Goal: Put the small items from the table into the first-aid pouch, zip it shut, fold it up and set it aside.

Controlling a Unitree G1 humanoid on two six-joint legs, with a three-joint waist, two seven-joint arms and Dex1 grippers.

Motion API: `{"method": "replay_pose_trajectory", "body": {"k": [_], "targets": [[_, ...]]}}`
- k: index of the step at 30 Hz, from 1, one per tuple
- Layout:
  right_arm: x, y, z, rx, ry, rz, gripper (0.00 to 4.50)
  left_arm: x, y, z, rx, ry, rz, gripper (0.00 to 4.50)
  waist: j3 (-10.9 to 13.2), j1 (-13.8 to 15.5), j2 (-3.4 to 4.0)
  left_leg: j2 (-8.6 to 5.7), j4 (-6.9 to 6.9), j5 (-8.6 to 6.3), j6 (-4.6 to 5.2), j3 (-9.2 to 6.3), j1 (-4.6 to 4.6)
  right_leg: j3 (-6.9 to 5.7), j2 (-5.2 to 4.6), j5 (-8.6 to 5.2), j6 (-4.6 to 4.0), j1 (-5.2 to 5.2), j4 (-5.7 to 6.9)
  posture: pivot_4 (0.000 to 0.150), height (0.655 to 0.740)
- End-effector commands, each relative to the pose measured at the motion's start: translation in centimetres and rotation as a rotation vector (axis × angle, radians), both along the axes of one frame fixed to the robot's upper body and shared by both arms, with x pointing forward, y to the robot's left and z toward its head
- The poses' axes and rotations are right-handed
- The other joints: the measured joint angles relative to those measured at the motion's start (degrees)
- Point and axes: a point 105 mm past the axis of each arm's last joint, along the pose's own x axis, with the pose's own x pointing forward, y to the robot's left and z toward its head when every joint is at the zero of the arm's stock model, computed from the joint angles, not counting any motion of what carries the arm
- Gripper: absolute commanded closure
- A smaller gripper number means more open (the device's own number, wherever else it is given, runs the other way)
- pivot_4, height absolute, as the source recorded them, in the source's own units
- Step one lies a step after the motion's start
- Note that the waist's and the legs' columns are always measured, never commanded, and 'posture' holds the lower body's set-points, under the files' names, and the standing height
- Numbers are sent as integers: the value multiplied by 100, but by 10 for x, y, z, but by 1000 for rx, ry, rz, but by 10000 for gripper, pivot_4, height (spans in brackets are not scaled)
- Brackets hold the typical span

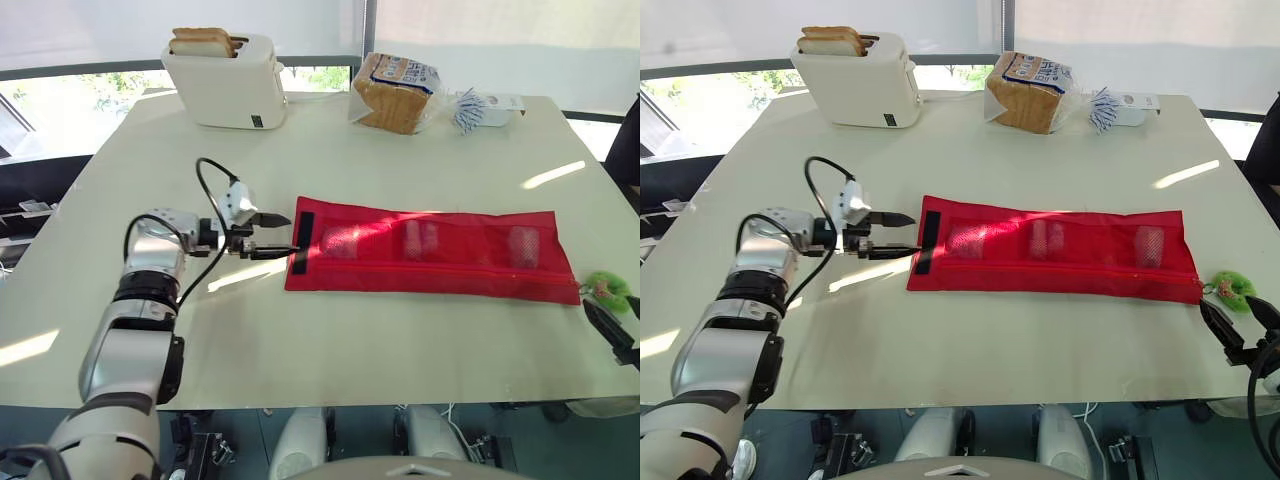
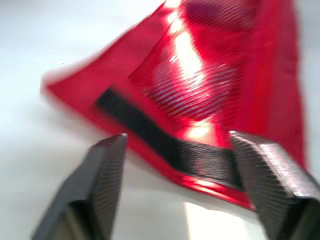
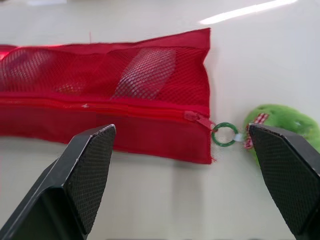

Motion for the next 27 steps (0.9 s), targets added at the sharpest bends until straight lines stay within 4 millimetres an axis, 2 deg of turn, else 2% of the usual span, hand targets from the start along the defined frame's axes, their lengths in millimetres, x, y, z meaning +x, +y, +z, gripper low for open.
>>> {"method": "replay_pose_trajectory", "body": {"k": [1,2,4,6,10,14,17,22,27], "targets": [[-1,-2,-2,-13,6,-1,0,-17,-16,37,-14,-79,-169,452,-1,4,2,2,0,0,0,0,2,1,-2,0,0,1,0,1500,7400],[-1,-1,-3,-11,15,-1,0,-21,-20,42,-21,-85,-196,452,0,11,5,2,0,0,0,1,2,1,-4,0,0,2,0,1500,7400],[2,3,-16,10,72,4,0,-42,-52,66,-46,-127,-354,452,0,25,4,2,1,0,0,1,3,2,-6,0,0,4,1,1500,7400],[5,5,-27,22,112,3,0,-64,-75,78,-57,-137,-480,452,1,33,4,3,3,0,1,-1,2,0,-7,0,0,6,0,1500,7400],[15,7,-35,59,131,-20,0,-87,-97,92,-89,-158,-583,452,0,-12,26,2,3,0,0,2,5,5,-4,0,0,6,2,1500,7400],[29,0,-41,108,132,-103,0,-97,-107,96,-92,-168,-629,452,0,-43,29,-5,2,0,0,6,11,9,7,0,0,6,2,1500,7400],[38,-4,-38,149,103,-139,0,-100,-110,98,-95,-172,-640,452,0,-35,27,-5,2,0,0,7,13,11,10,0,0,7,2,1500,7400],[55,13,-41,260,149,-85,0,-100,-114,103,-106,-180,-645,452,-1,-40,17,-7,4,0,0,7,13,11,9,0,0,8,1,1500,7400],[67,28,-34,382,168,-26,0,-101,-117,103,-109,-183,-646,452,-1,-62,16,0,4,0,0,7,15,13,20,0,-1,7,1,1500,7400]]}}
